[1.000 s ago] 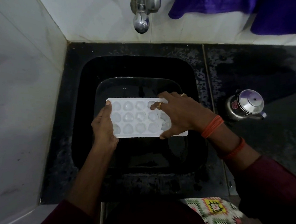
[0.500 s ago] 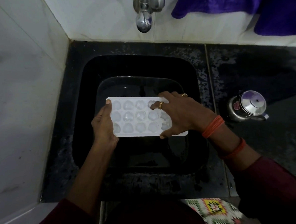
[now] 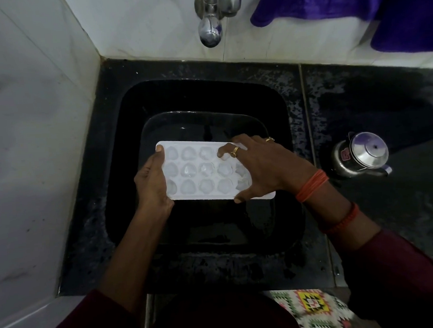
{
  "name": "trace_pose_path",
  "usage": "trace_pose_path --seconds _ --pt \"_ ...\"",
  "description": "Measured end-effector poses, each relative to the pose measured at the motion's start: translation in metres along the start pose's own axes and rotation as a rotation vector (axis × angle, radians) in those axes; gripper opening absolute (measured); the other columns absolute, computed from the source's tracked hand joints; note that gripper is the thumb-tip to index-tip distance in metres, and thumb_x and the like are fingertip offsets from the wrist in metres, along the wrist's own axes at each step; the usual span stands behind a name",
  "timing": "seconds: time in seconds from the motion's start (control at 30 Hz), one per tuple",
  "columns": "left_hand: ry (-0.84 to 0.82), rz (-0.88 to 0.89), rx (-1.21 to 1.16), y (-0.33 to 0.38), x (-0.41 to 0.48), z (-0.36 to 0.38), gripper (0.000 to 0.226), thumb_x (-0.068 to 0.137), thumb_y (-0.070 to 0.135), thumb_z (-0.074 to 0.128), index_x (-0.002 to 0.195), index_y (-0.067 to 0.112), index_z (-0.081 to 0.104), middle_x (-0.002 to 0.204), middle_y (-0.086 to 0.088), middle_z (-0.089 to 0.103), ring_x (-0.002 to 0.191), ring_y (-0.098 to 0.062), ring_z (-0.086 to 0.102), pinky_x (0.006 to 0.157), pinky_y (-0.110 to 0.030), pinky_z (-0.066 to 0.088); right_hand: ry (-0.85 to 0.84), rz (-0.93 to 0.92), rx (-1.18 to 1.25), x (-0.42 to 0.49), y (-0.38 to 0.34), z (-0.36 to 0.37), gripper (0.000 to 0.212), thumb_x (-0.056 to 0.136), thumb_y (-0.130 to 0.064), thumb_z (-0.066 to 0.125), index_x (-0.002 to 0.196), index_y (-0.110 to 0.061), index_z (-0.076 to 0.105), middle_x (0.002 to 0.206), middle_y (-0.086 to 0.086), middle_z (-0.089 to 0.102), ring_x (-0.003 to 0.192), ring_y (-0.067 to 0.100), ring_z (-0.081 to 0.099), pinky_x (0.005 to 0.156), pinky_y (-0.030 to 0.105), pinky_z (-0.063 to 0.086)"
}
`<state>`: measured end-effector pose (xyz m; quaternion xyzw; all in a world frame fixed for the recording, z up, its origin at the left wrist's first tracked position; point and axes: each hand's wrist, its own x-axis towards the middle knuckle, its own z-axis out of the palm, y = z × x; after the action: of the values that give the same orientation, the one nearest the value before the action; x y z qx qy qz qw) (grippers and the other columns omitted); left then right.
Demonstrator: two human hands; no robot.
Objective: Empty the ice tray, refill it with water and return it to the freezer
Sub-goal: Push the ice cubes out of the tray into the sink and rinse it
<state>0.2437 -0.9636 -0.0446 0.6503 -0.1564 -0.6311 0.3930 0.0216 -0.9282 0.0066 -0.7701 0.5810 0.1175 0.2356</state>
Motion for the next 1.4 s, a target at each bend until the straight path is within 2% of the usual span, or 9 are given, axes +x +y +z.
trace_pose_path --seconds 0.13,0.6,0.77,0.93,1.23,1.4 --pt "-0.011 -0.006 -0.003 -0.0006 -0.0015 0.0005 0.037 0.096 0.043 0.067 0.114 0.011 0.073 0.106 -0.009 0.078 0.092 -0.03 0.077 0.069 -0.049 0.065 -0.017 0.01 -0.054 0.0002 0.0006 -0.0005 0.105 0.058 -0.075 0.078 0.146 -0.039 0.031 0.147 -0.002 0.032 0.124 0.024 0.045 0.1 0.043 0.043" --pt "-0.01 -0.008 0.001 0.0014 -0.0027 0.0068 0.033 0.096 0.042 0.067 0.11 0.013 0.074 0.106 -0.01 0.078 0.092 -0.032 0.077 0.073 -0.051 0.064 -0.037 0.031 -0.075 0.0014 0.0042 -0.0011 0.105 0.058 -0.077 0.077 0.145 -0.04 0.03 0.142 -0.001 0.034 0.123 0.024 0.044 0.099 0.043 0.044" --pt "-0.007 -0.026 -0.001 -0.0015 -0.002 0.0058 0.028 0.096 0.042 0.067 0.104 0.016 0.075 0.105 -0.009 0.079 0.092 -0.031 0.077 0.068 -0.048 0.065 -0.07 0.038 -0.053 0.004 0.0043 -0.0026 0.107 0.058 -0.075 0.078 0.148 -0.041 0.03 0.142 -0.001 0.034 0.124 0.023 0.042 0.101 0.042 0.042" --pt "-0.01 -0.01 -0.008 -0.0007 0.0002 0.0036 0.024 0.096 0.041 0.067 0.098 0.018 0.074 0.103 -0.008 0.079 0.089 -0.029 0.077 0.061 -0.043 0.064 -0.031 0.024 0.011 0.0027 0.0031 -0.0043 0.103 0.058 -0.071 0.082 0.144 -0.041 0.034 0.15 -0.001 0.027 0.128 0.025 0.043 0.103 0.045 0.041" --pt "-0.02 0.016 0.001 0.0005 0.0028 0.0051 0.025 0.096 0.041 0.067 0.098 0.017 0.074 0.106 -0.01 0.078 0.094 -0.032 0.077 0.078 -0.053 0.063 -0.037 0.026 0.005 0.0069 0.0032 0.0003 0.106 0.058 -0.07 0.082 0.146 -0.039 0.032 0.148 -0.002 0.03 0.129 0.024 0.041 0.105 0.044 0.039" --pt "-0.03 0.011 -0.002 -0.0001 0.0035 0.0055 0.027 0.096 0.042 0.067 0.099 0.016 0.075 0.106 -0.011 0.078 0.094 -0.032 0.077 0.075 -0.051 0.064 -0.026 0.036 0.032 0.0067 0.0064 -0.0002 0.109 0.055 -0.07 0.084 0.146 -0.038 0.032 0.146 -0.005 0.033 0.128 0.021 0.043 0.102 0.041 0.041"
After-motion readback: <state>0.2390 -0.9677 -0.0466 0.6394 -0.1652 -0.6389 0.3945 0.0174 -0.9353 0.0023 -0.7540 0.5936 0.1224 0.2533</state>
